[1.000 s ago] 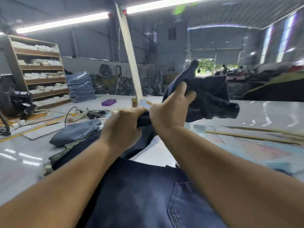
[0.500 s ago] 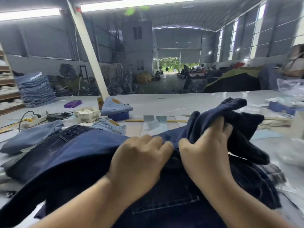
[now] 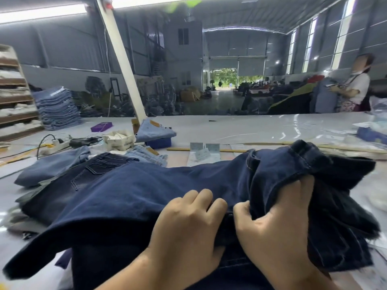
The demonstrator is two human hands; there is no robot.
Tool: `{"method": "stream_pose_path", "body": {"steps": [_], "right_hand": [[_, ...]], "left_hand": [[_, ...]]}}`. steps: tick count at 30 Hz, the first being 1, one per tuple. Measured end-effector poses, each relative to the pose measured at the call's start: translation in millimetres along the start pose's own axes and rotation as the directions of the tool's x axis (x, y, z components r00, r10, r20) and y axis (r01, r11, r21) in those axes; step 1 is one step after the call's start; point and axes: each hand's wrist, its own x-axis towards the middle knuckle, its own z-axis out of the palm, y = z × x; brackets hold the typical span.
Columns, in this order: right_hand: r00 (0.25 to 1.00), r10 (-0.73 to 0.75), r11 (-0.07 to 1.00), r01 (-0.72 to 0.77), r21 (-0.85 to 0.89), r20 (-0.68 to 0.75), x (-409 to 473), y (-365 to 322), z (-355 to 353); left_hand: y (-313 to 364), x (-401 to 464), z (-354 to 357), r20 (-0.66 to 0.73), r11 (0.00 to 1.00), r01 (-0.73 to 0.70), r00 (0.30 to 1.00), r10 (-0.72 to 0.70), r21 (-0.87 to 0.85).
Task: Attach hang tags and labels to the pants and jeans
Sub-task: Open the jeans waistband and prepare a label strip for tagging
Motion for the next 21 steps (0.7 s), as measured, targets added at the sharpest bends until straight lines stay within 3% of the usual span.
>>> {"method": "stream_pose_path", "body": {"steps": [3, 5, 8, 10, 15, 16, 18, 21], "right_hand": [[0.994, 0.077, 0.997, -0.076, -0.021, 0.08, 8, -1, -1], [0.974, 0.121, 0.986, -0.096, -0.135, 0.192, 15, -3, -7], [0.924, 0.127, 0.898, 0.048, -0.437, 0.362, 33, -13, -24], [0.916, 0.119, 0.84, 0.113, -0.531, 0.384, 48, -20, -39], [0.99, -0.077, 0.957, 0.108, -0.271, 0.122, 65, -42, -60], [0.983, -0.119, 0.958, 0.151, -0.245, 0.142, 65, -45, -58], [0.927, -0.174, 0.928, 0.267, -0.26, 0.331, 66, -45, -46], [0.786, -0.147, 0.813, 0.442, -0.38, 0.601, 60, -36, -17]], "left_hand": [[-2, 3, 3, 0.005, 1.0, -0.014, 1.0, 0.014, 0.003], [-2, 8, 3, 0.019, 0.999, -0.016, 1.0, 0.016, 0.031], [-1, 11, 5, 0.004, 0.999, 0.002, 1.0, -0.002, 0.047], [0, 12, 7, -0.021, 0.999, 0.016, 1.0, -0.015, 0.037], [0, 11, 8, -0.061, 1.0, -0.009, 0.998, 0.011, 0.029], [0, 10, 8, -0.054, 1.0, -0.013, 0.998, 0.015, 0.028], [0, 10, 12, -0.066, 0.997, -0.05, 0.996, 0.053, 0.051], [0, 5, 14, -0.167, 0.988, -0.099, 0.979, 0.118, 0.117]]}}
